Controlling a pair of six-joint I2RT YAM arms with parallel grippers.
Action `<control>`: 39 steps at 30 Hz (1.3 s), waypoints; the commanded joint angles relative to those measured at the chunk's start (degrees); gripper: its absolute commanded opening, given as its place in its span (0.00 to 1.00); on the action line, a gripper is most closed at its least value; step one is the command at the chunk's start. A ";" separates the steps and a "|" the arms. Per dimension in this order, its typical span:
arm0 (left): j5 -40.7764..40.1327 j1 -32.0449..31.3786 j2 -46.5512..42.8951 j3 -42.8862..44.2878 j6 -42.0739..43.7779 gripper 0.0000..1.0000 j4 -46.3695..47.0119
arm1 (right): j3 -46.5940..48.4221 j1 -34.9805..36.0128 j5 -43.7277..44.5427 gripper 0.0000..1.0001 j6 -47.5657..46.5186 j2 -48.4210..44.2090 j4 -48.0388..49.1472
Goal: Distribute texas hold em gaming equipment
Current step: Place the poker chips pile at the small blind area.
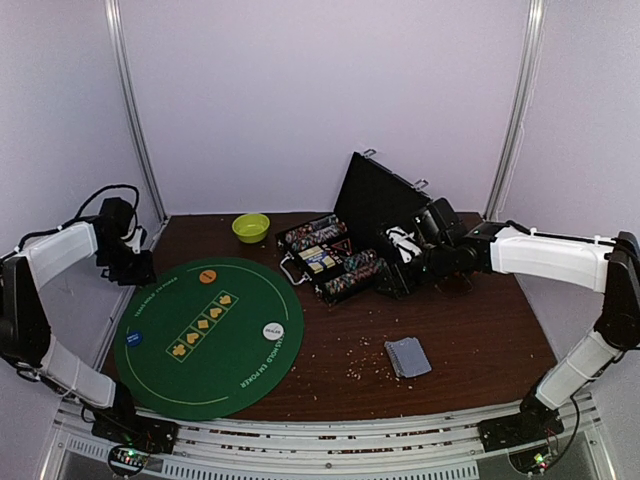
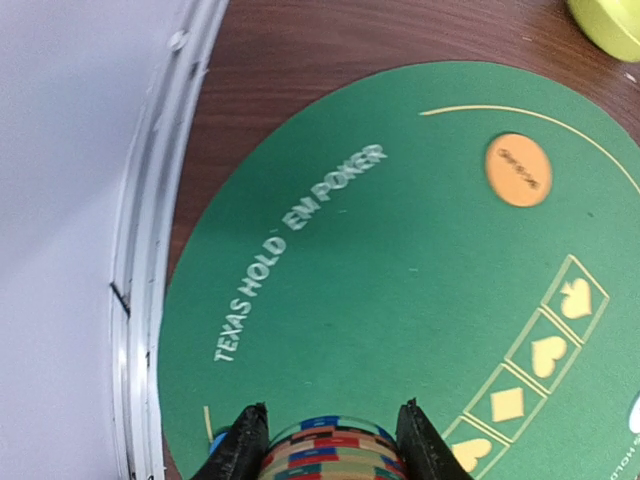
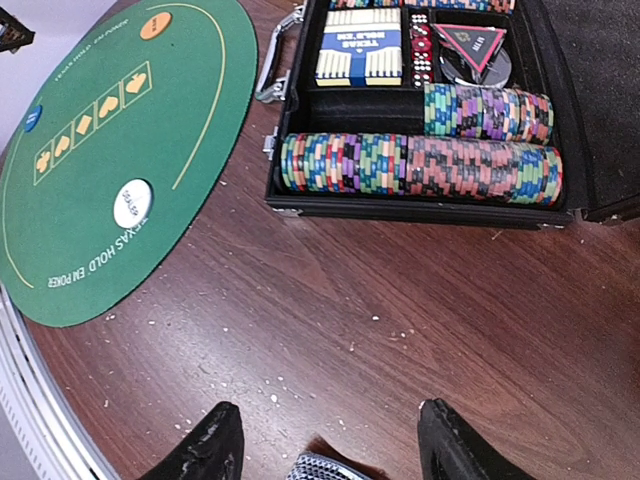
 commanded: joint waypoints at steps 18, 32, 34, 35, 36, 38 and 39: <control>1.10 8.46 0.23 -7.77 -3.54 0.00 8.29 | -1.29 -3.24 -0.16 0.63 -1.76 -0.50 1.39; -4.74 9.53 2.97 -13.73 -12.71 0.00 15.98 | -0.89 -3.64 -1.11 0.63 -1.82 -0.25 0.96; -7.49 10.57 3.77 -14.17 -14.74 0.00 16.99 | -0.86 -3.64 -1.29 0.63 -1.83 -0.25 0.94; -7.99 11.16 4.31 -14.28 -15.42 0.00 17.54 | -0.82 -3.71 -1.38 0.63 -1.83 -0.25 0.95; -7.80 11.69 5.01 -14.33 -15.61 0.00 18.15 | -0.81 -3.73 -1.39 0.63 -1.83 -0.32 0.94; -7.79 11.80 6.70 -14.18 -16.40 0.00 18.87 | -0.95 -3.72 -1.39 0.63 -1.83 -0.42 0.94; -7.88 11.91 7.33 -14.30 -17.11 0.00 19.44 | -0.97 -3.73 -1.39 0.63 -1.83 -0.36 0.98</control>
